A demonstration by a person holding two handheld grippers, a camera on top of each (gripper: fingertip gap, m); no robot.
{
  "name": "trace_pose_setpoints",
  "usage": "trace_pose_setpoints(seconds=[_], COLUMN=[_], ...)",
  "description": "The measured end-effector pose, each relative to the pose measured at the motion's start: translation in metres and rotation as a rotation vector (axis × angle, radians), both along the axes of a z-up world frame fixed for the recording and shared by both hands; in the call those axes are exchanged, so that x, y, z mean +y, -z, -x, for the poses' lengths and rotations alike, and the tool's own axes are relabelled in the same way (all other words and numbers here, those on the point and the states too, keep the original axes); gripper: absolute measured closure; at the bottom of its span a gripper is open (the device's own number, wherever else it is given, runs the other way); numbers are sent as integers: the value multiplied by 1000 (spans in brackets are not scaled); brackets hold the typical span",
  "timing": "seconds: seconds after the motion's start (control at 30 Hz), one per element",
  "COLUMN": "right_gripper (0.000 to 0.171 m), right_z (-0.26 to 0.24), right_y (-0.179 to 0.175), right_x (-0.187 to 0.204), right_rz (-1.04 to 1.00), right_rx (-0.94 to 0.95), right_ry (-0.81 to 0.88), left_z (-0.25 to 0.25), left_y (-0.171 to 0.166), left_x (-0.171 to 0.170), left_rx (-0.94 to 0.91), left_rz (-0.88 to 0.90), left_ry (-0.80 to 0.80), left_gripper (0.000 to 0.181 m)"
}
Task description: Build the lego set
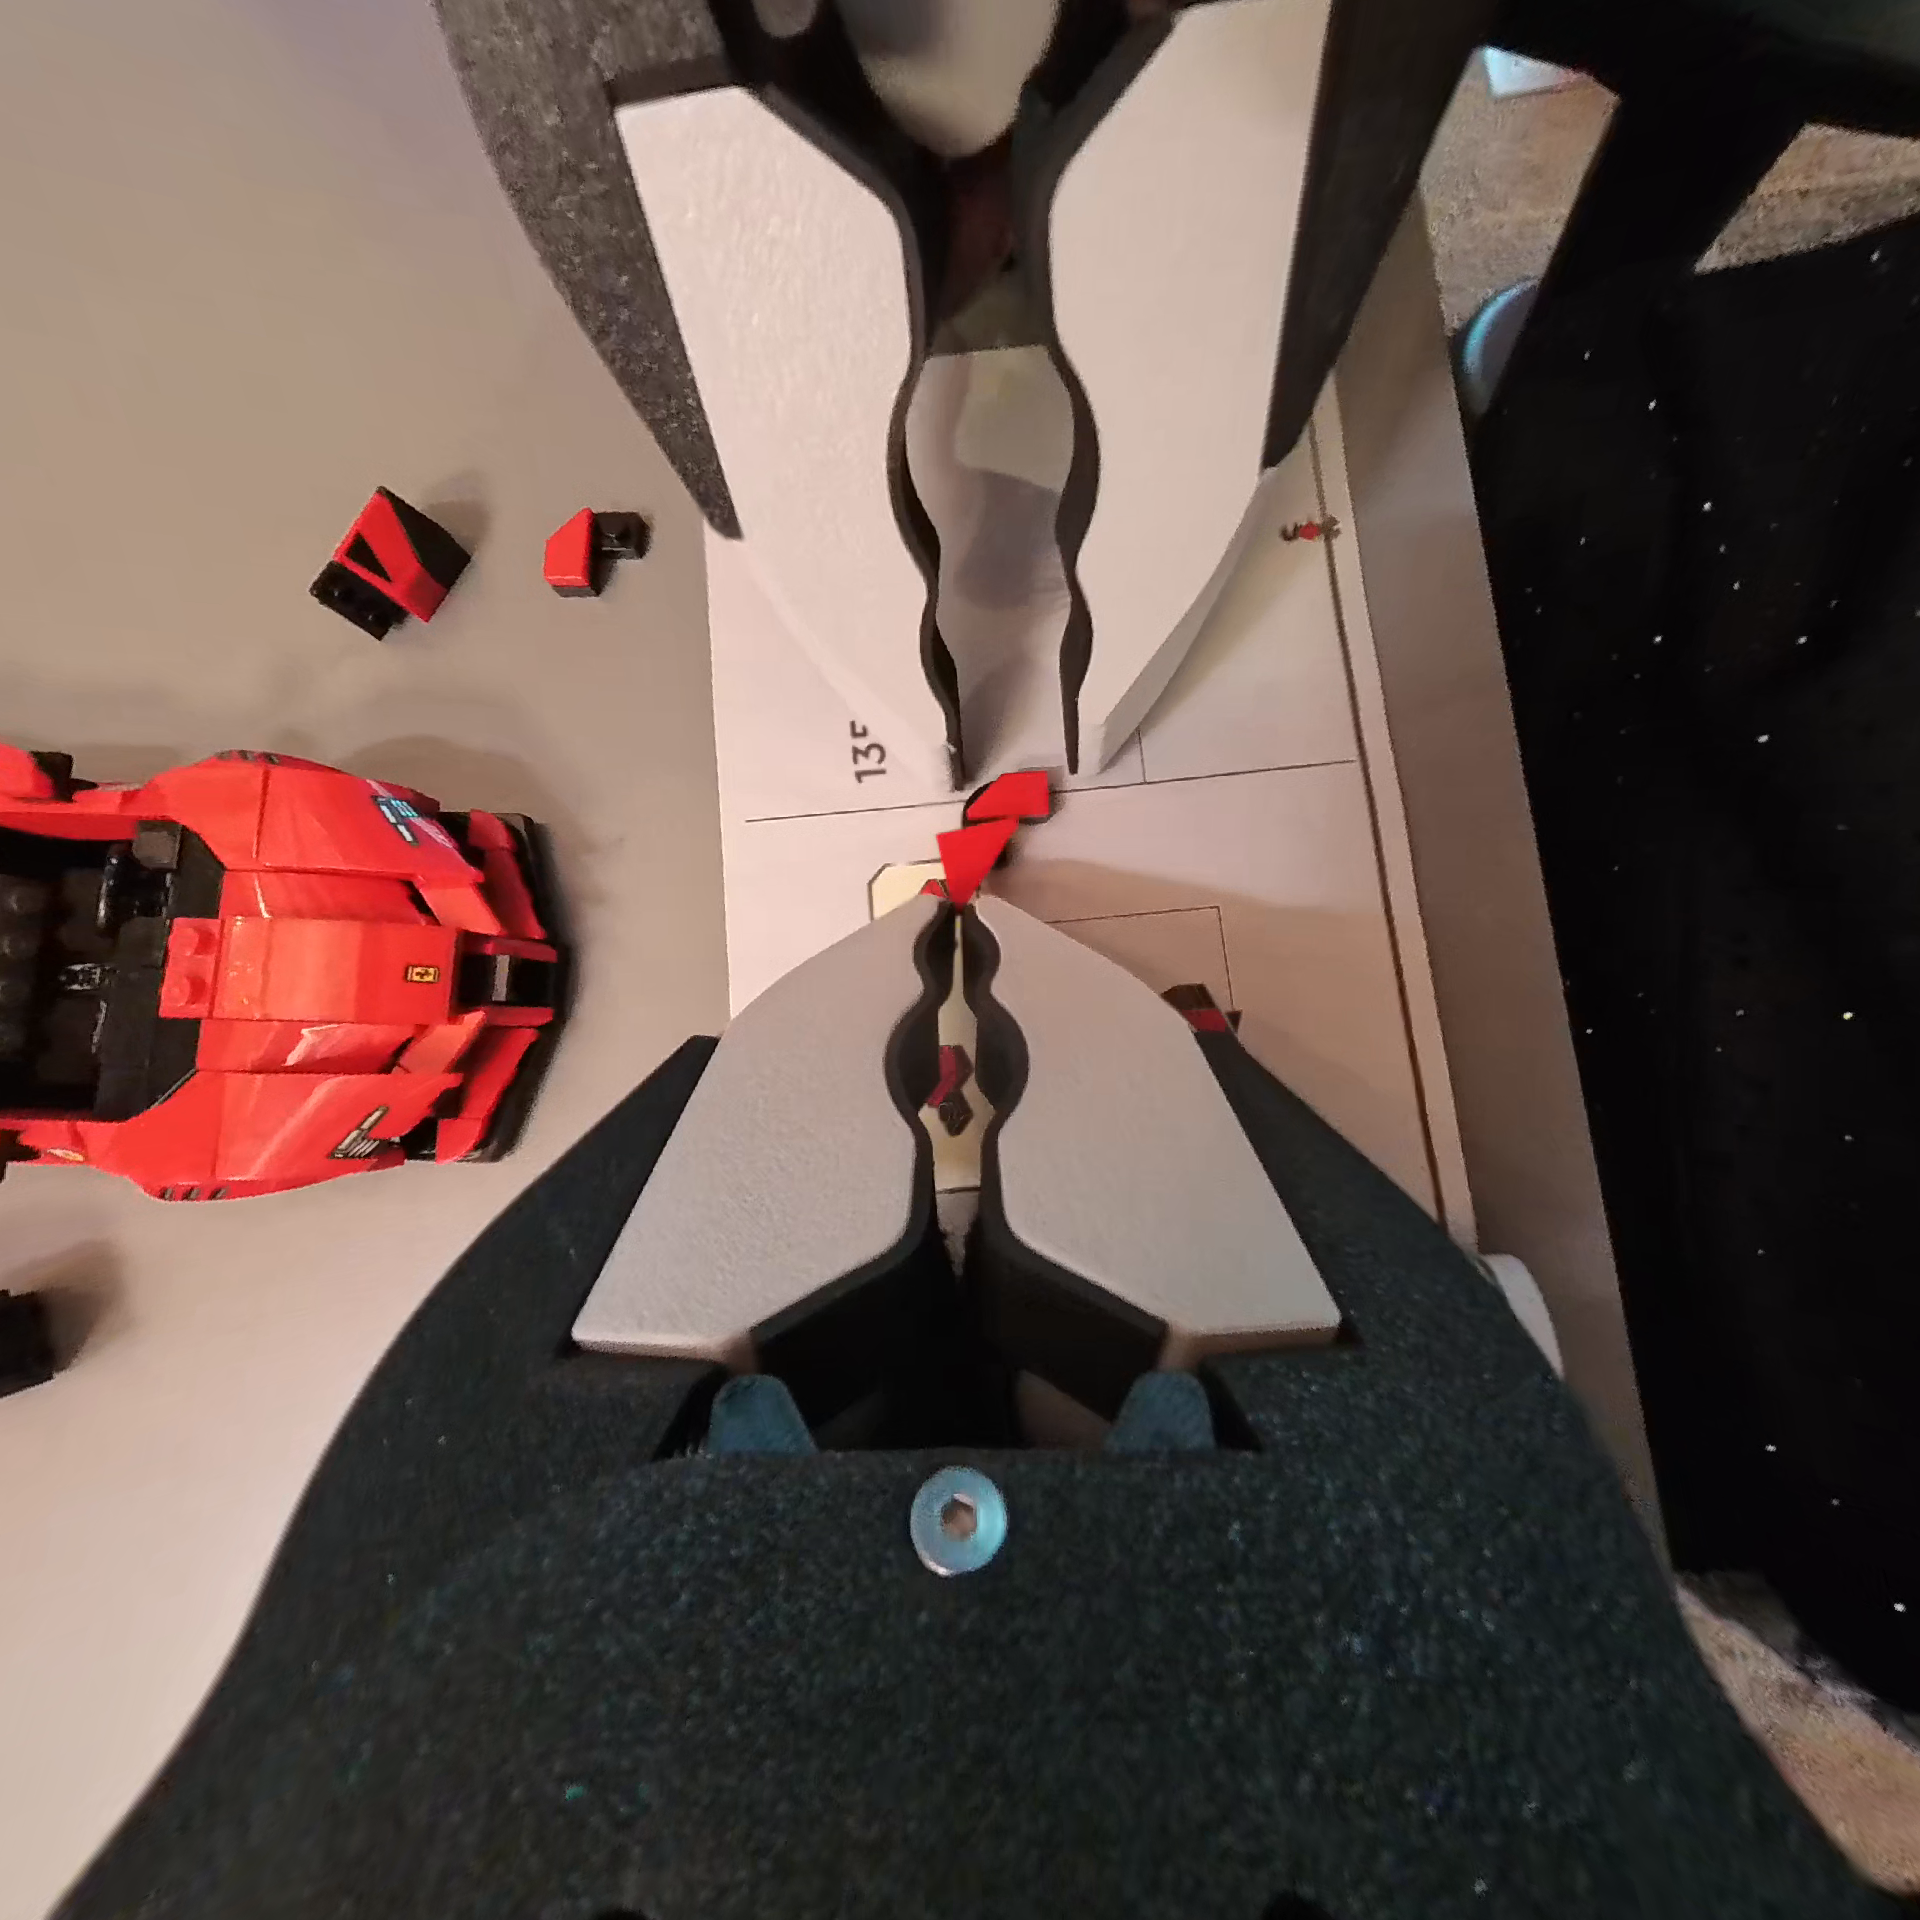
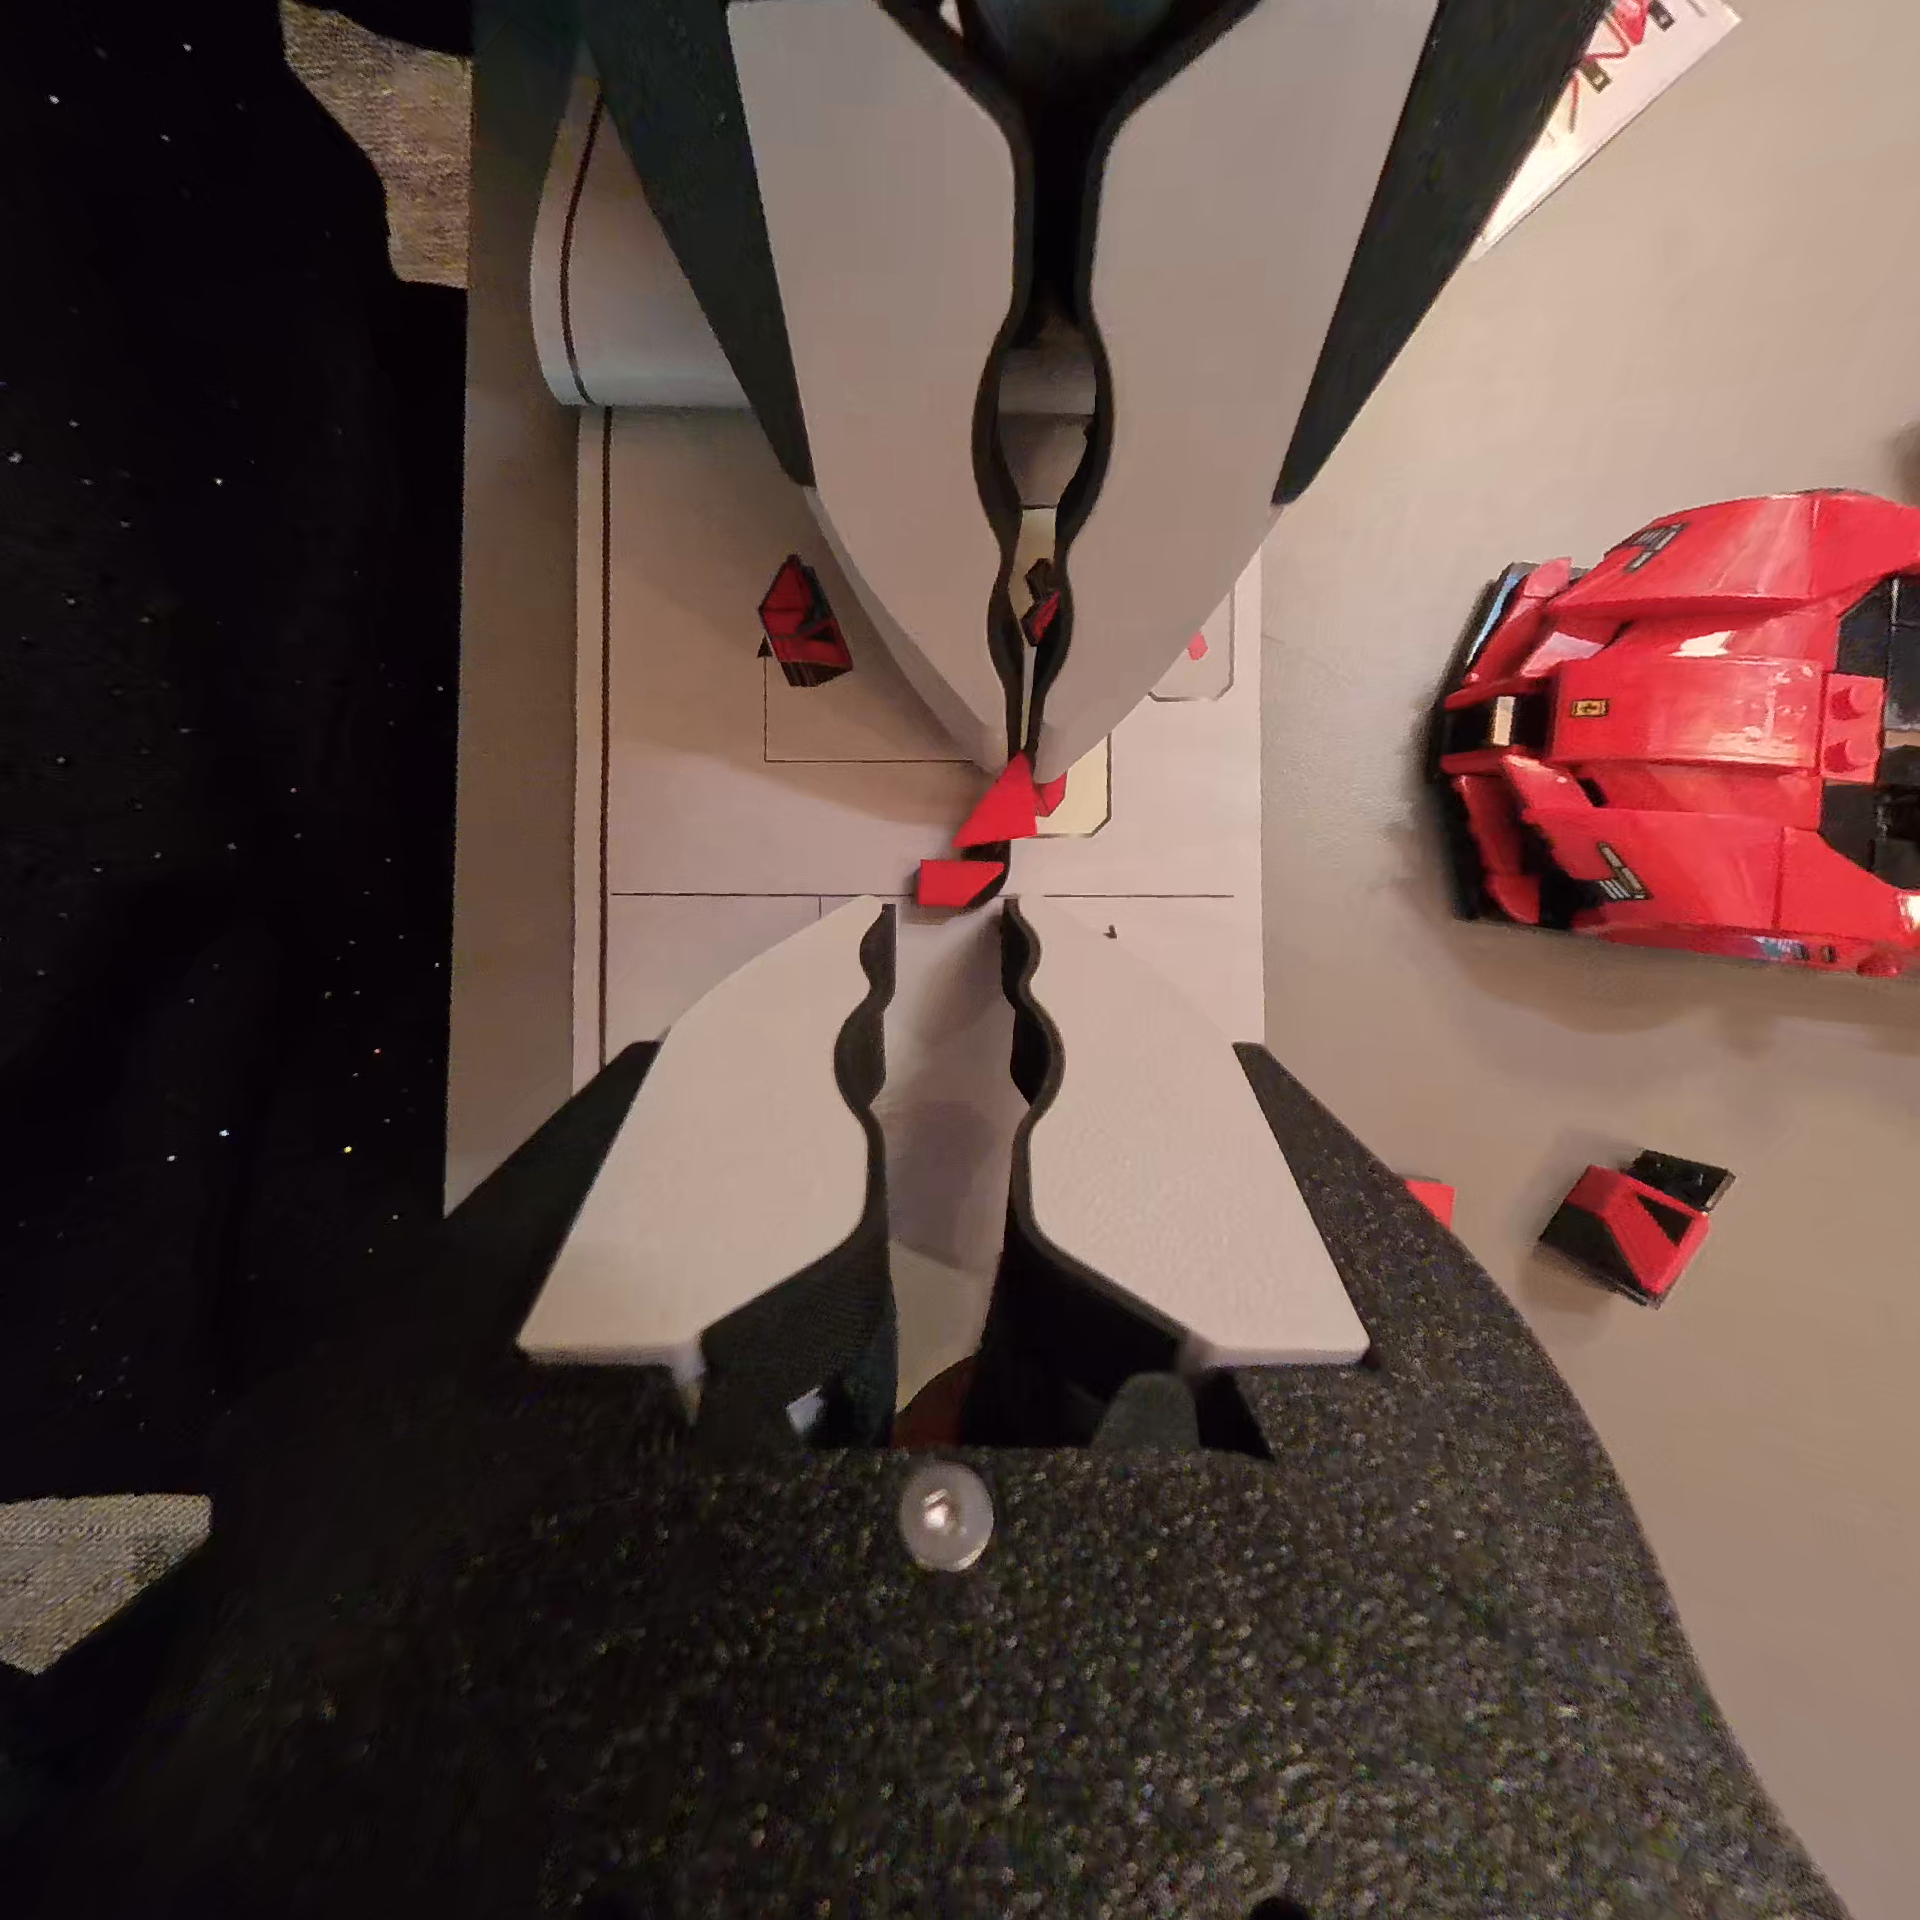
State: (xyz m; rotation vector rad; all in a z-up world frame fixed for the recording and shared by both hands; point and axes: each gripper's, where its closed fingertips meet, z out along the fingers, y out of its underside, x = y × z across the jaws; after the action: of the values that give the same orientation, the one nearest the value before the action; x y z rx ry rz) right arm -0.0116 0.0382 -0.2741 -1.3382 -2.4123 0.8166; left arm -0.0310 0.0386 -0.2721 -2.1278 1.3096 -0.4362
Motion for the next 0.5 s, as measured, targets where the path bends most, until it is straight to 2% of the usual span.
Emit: trace_pose_setpoints(seconds=[0.5], right_gripper=[155], right_z=[2], right_y=[1], right_x=[0], right_rz=[0], right_rx=[7], right_ry=[-81], left_z=[-3], left_y=[2], left_x=[0], left_rx=[16], left_rz=[-8], left_ry=[88], left_gripper=[180])
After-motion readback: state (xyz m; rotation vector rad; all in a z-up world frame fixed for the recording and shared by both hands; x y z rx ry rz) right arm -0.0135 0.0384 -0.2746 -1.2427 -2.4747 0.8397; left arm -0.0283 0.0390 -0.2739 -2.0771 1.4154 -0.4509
